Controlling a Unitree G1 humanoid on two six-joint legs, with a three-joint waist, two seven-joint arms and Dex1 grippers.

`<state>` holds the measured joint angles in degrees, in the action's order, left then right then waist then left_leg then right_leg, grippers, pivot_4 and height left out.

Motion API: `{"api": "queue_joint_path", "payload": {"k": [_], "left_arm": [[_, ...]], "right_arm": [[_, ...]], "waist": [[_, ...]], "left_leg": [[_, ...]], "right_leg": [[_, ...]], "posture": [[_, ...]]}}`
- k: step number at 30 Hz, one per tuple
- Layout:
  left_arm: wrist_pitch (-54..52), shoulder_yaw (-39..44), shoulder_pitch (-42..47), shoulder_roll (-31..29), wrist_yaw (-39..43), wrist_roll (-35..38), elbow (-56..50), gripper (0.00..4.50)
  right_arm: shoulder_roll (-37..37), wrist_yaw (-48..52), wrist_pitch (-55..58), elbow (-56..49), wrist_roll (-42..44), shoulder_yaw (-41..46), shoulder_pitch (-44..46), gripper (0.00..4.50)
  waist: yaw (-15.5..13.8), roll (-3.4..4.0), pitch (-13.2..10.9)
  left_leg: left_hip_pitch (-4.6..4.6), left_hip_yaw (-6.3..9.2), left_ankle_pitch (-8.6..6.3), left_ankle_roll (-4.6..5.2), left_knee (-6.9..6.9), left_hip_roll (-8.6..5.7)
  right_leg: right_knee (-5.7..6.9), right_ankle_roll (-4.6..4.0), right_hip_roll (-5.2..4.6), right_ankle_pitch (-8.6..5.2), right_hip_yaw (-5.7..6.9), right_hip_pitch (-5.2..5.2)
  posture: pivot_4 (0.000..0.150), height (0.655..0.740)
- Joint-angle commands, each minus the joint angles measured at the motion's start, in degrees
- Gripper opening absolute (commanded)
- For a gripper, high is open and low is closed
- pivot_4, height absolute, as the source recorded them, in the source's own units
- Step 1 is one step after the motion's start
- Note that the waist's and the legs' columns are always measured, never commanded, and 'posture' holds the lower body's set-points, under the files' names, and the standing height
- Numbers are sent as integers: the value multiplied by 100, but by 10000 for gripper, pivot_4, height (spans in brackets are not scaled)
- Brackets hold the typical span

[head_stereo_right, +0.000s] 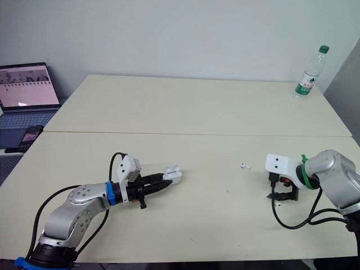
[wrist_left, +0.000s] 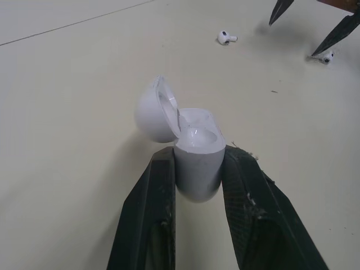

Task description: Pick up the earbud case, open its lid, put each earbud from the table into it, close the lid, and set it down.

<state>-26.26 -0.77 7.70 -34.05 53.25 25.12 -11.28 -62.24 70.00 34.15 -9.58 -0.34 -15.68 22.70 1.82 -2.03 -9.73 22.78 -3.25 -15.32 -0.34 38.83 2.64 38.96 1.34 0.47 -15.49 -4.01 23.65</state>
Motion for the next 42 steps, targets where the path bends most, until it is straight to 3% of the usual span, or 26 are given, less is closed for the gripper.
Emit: {"api": "queue_joint_path", "payload": {"k": [1, 19, 42], "left_arm": [[-13, 91, 28, -43, 1, 103, -247, 8140], [-215, 101, 73, -48, -108, 143, -436, 8140], [1, 83, 75, -65, 68, 66, -172, 8140]], "right_arm": [[-97, -113, -190, 88, -202, 49, -33, 44744], [-447, 12, 20, 192, -405, 133, -275, 44744], [-707, 110, 734, -358, 128, 724, -372, 44744]], "waist": [[1, 0, 0], [-3, 0, 0], [-4, 0, 0]], "left_leg": [[0, 0, 0, 0, 0, 0], [-1, 0, 0, 0, 1, -2], [-2, 0, 0, 0, 1, 0]], "right_leg": [[0, 0, 0, 0, 0, 0], [0, 0, 0, 0, -1, -2], [0, 1, 0, 0, 0, 0]], "posture": [[1500, 7362], [1500, 7362], [1500, 7362]]}}
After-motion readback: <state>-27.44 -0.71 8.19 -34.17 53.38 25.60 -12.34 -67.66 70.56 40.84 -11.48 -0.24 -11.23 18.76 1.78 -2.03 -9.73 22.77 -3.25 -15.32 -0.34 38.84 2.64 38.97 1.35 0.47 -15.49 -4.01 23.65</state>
